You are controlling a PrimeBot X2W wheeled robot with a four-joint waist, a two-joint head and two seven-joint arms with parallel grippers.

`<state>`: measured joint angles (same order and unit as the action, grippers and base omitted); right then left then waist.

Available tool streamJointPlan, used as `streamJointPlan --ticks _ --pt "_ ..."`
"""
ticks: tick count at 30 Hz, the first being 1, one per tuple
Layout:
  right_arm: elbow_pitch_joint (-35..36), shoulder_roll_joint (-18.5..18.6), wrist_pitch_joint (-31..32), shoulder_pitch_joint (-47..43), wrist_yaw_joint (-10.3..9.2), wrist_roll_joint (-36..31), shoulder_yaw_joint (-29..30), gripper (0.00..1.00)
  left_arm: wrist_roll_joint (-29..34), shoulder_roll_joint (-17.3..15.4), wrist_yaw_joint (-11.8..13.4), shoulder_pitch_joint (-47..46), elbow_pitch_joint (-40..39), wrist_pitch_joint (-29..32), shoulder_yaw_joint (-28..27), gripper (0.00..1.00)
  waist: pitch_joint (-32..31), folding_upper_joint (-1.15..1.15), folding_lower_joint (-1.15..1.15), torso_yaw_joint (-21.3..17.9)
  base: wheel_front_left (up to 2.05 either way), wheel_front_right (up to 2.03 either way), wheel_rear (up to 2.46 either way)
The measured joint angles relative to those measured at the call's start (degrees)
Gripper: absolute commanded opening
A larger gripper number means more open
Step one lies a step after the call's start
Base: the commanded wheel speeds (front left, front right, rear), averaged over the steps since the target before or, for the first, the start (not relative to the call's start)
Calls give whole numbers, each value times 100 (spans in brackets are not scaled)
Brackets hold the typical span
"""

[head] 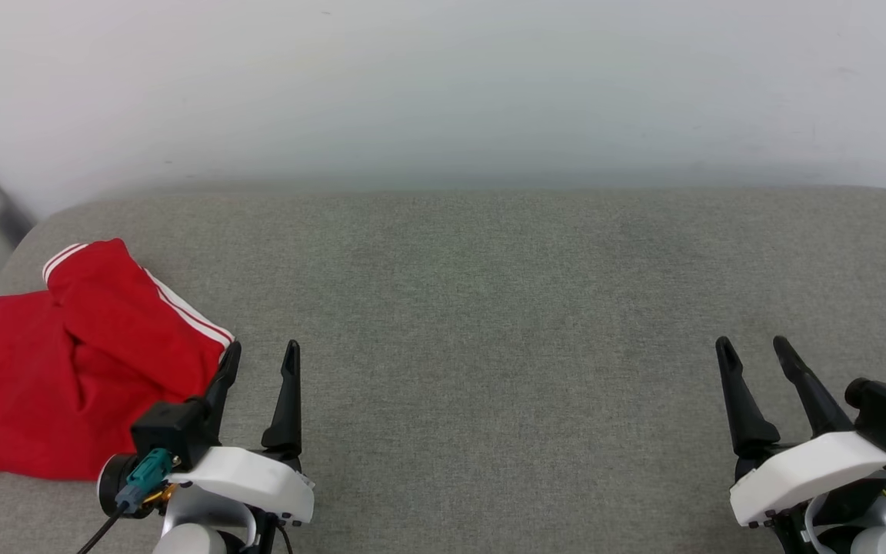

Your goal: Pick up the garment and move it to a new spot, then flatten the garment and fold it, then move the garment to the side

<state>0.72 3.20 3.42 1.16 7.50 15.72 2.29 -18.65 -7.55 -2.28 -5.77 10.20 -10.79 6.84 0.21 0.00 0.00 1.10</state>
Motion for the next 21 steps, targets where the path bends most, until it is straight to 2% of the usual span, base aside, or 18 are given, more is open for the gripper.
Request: streamJointPlan --ticks 21 --pt "270 -15 -170 -20 0 -776 36 100 577 66 -109 -75 322 -253 45 100 -9 0 0 16 0 0 0"
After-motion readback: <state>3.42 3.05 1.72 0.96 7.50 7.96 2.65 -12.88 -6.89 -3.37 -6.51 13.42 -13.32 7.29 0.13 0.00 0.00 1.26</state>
